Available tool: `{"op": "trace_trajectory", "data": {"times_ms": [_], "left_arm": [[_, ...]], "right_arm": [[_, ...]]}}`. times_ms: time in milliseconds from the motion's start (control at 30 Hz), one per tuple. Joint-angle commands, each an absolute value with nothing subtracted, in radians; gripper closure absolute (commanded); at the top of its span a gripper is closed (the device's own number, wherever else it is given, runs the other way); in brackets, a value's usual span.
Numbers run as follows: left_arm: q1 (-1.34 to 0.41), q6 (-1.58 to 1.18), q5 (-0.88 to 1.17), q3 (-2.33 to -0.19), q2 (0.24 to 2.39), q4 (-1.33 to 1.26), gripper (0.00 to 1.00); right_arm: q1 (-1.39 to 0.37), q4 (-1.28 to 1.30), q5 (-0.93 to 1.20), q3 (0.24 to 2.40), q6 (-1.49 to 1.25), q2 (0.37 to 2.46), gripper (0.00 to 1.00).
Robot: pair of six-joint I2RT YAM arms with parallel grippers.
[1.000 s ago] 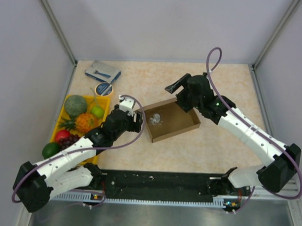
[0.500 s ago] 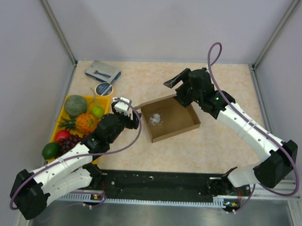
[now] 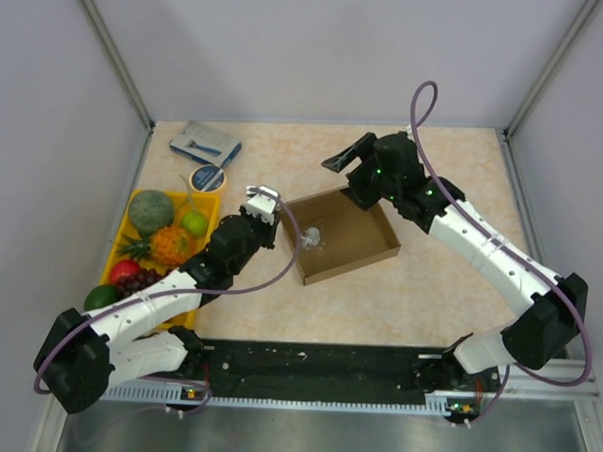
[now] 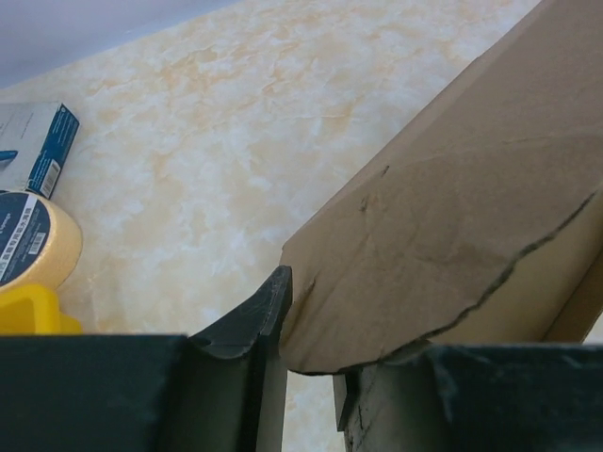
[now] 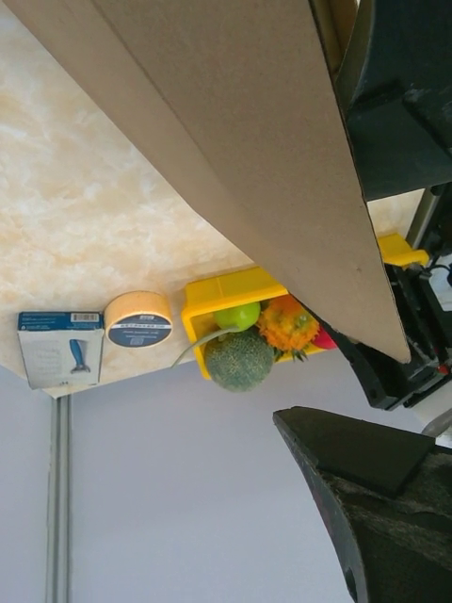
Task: Fold the paper box
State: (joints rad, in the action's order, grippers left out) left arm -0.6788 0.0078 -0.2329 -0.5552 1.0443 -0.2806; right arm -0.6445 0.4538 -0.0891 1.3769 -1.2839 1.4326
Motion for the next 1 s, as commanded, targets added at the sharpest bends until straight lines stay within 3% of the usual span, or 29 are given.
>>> {"op": "trace_trajectory", "data": {"times_ms": [0, 67, 267, 300, 400, 500, 567, 700, 967], "left_arm": [[-0.673, -0.034, -0.291, -0.595, 1.054, -0.351, 0.76], [-0.675, -0.041, -0.322, -0.589, 1.054, -0.347, 0.8], [-0.669, -0.069, -0.311, -0.572, 1.046, -0.328, 0.82], [-0.669, -0.072, -0.302, -0.569, 1.045, -0.327, 0.83], [-0.666, -0.074, -0.284, -0.578, 1.051, -0.302, 0.84], [-0.664, -0.103, -0.281, -0.603, 1.055, -0.267, 0.89], [-0.664, -0.158, -0.291, -0.627, 1.052, -0.203, 0.86], [-0.663, -0.213, -0.29, -0.63, 1.04, -0.161, 0.83], [-0.655, -0.199, -0.279, -0.658, 1.063, -0.127, 0.82]], "right_arm": [[-0.62, 0.422, -0.051, 1.434, -1.173, 1.427, 0.17], [-0.566, 0.394, -0.005, 1.421, -1.065, 1.402, 0.13], [-0.358, 0.362, 0.261, 1.352, -0.332, 1.223, 0.07], [-0.35, 0.33, 0.229, 1.313, -0.11, 1.183, 0.07], [-0.302, 0.167, 0.195, 1.09, 0.227, 1.073, 0.01], [-0.237, 0.076, 0.317, 0.896, 0.494, 1.017, 0.01], [-0.172, -0.151, 0.369, 0.807, 0.499, 1.032, 0.01], [0.067, -0.501, 0.772, 0.761, 0.367, 1.196, 0.01], [0.072, -0.431, 1.058, 0.954, 0.505, 1.474, 0.06]]}}
